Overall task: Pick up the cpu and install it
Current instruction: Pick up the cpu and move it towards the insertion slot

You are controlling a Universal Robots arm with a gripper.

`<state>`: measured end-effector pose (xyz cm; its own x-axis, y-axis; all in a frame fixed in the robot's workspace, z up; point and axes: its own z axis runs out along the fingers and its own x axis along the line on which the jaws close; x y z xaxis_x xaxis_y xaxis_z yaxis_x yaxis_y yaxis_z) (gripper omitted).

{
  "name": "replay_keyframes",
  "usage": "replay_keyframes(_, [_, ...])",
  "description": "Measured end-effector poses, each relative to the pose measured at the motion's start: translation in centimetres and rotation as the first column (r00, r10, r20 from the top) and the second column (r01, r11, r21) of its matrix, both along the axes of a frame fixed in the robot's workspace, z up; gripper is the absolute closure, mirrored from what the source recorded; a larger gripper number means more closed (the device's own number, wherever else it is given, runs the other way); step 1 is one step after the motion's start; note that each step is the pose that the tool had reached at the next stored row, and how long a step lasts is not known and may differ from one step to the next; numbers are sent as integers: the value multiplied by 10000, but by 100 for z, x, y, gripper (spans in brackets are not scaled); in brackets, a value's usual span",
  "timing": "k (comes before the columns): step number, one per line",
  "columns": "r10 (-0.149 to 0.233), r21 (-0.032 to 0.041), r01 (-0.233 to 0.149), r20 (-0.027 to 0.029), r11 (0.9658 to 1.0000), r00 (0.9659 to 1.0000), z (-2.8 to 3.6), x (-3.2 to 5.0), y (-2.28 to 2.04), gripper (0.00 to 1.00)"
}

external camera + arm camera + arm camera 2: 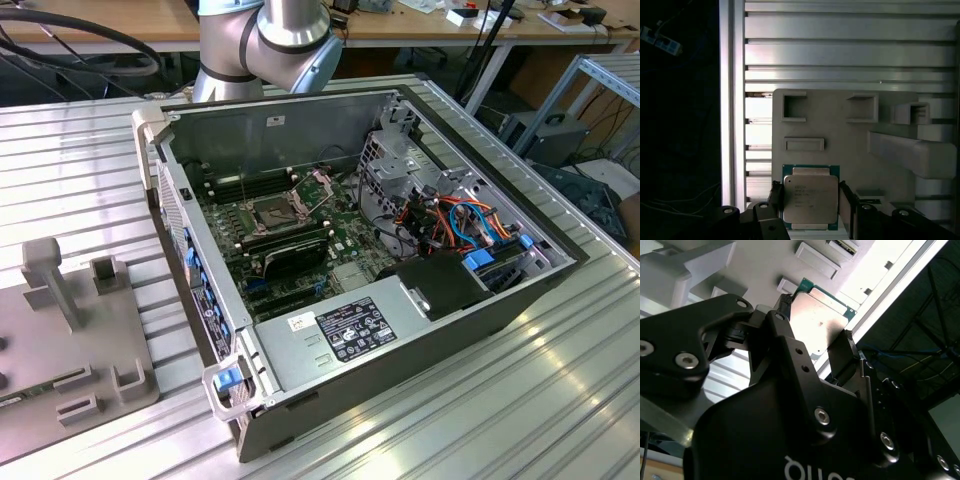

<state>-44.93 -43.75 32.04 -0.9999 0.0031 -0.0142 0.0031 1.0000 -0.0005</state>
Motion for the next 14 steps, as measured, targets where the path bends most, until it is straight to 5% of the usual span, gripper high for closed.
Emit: replay_keyframes(14, [0, 1, 0, 1, 10000, 10000, 58, 0, 0, 45])
